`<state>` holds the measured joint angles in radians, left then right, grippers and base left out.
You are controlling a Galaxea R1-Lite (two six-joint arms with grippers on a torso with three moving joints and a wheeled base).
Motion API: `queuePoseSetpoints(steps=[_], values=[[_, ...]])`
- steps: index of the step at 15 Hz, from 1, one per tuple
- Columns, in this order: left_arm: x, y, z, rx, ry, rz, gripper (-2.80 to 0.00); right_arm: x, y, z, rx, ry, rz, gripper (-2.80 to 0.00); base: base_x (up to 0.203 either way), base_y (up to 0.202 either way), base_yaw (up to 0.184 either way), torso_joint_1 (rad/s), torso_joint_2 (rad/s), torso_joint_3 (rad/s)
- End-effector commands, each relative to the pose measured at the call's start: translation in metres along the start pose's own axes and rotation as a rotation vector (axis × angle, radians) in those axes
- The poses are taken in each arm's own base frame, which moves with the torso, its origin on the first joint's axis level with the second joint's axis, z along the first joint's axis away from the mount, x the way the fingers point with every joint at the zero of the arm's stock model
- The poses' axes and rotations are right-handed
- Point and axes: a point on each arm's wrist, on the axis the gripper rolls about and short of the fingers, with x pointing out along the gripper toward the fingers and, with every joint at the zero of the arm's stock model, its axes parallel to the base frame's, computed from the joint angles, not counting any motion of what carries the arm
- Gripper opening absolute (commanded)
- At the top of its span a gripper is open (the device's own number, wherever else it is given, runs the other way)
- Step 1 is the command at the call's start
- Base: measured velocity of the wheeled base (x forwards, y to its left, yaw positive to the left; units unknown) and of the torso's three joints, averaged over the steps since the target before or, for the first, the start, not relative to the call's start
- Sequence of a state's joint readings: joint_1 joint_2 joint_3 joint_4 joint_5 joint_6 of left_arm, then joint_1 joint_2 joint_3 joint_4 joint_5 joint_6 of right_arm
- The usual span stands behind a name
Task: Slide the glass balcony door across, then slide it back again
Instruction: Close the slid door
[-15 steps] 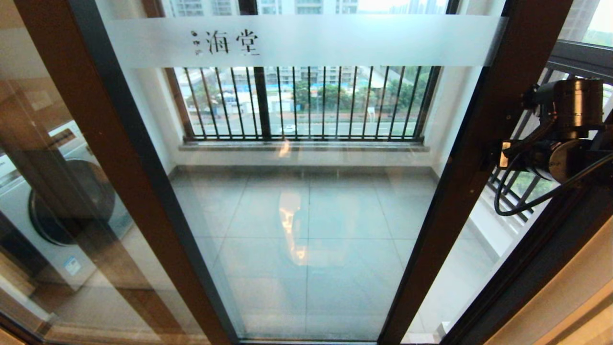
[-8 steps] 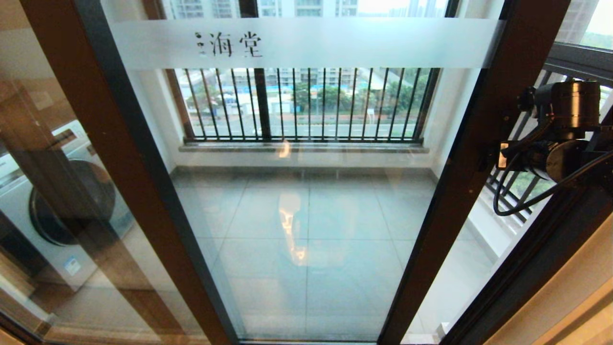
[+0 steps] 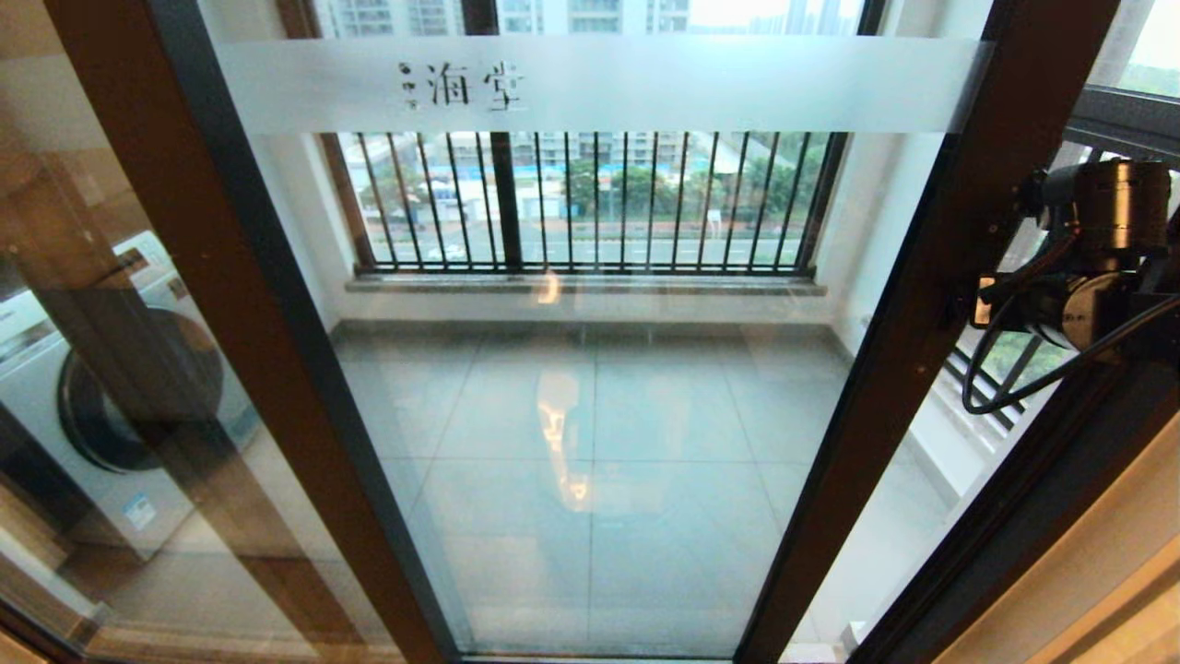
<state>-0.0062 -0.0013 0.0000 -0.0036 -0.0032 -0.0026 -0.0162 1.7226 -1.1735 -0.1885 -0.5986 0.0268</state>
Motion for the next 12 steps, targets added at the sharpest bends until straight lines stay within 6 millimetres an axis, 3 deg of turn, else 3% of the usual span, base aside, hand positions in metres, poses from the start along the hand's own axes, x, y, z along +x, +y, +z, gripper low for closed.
queuePoseSetpoints(steps=[1,5,8,12], values=[[0.0,0.0,0.0,-0.001,0.003,0.0,-2.8,0.0,0.0,-0.002,-0.007,0.009,-0.004,0.0,0.0,0.0,0.0,0.0,0.0,0.0],[0.0,0.0,0.0,-0.001,0.003,0.0,-2.8,0.004,-0.01,-0.001,0.006,0.01,-0.034,0.0,0.0,0.0,0.0,0.0,0.0,0.0],[0.0,0.0,0.0,-0.001,0.002,0.0,-2.8,-0.005,-0.017,0.001,0.002,-0.002,-0.036,0.0,0.0,0.0,0.0,0.0,0.0,0.0],[0.0,0.0,0.0,-0.001,0.003,0.0,-2.8,0.007,-0.021,0.005,-0.002,-0.023,-0.063,0.0,0.0,0.0,0.0,0.0,0.0,0.0]])
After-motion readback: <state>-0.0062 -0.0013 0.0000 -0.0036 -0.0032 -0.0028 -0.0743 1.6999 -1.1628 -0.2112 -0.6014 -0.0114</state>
